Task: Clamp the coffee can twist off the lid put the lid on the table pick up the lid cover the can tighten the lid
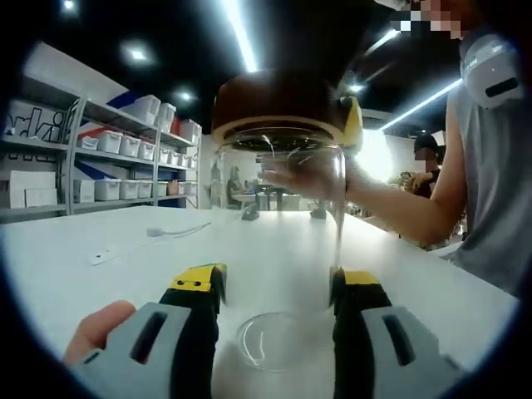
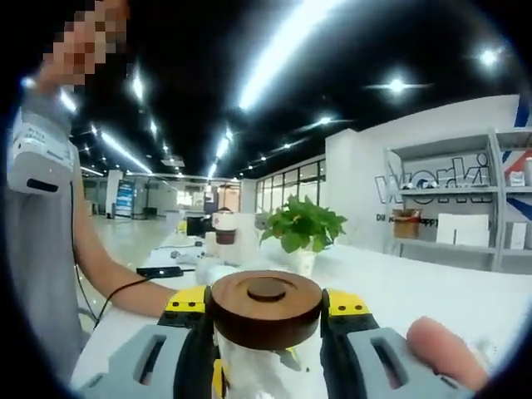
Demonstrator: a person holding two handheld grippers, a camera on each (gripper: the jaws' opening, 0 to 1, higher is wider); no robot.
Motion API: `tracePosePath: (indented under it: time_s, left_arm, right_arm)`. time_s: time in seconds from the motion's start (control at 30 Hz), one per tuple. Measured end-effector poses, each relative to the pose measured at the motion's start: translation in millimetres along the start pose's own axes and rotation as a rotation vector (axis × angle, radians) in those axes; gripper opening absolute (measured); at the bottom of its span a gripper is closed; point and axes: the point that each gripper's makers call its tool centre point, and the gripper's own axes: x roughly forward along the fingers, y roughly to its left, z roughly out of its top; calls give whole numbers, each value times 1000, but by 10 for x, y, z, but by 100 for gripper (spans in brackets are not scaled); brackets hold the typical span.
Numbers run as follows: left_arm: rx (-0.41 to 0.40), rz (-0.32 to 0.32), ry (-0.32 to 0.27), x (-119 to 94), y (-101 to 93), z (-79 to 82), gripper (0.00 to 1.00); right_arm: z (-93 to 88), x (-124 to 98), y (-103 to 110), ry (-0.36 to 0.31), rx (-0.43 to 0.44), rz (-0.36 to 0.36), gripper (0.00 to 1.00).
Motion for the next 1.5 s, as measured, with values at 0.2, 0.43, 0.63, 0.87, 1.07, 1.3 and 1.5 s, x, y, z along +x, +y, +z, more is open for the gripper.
tracePosePath:
  time_s: [0.2,0.43,0.63,0.87,1.07,1.3,1.5]
  left_arm:
    - [0,0,0,-1,7,0,44]
    - [1,-1,0,-5,14,-4,44]
    - [2,-2,-1,-5,14,-4,44]
    - [2,0,0,-8,9,-5,44]
    - [2,1,0,-10,6,-6,44]
    - [2,0,1,-13,0,-7,44]
    - [2,-1,1,-3,-19,-2,44]
  right_arm:
    - [2,10,3,-2,-2,61,45]
    - [2,24,20,8,-16,98,46]
    - [-2,29,19,11,-17,135,46]
    - [2,38,33,0,-14,197,46]
    - [1,39,38,-4,-13,208,46]
    - [-2,43,39,-12,9,202,46]
    - [3,41,53,-19,0,235,46]
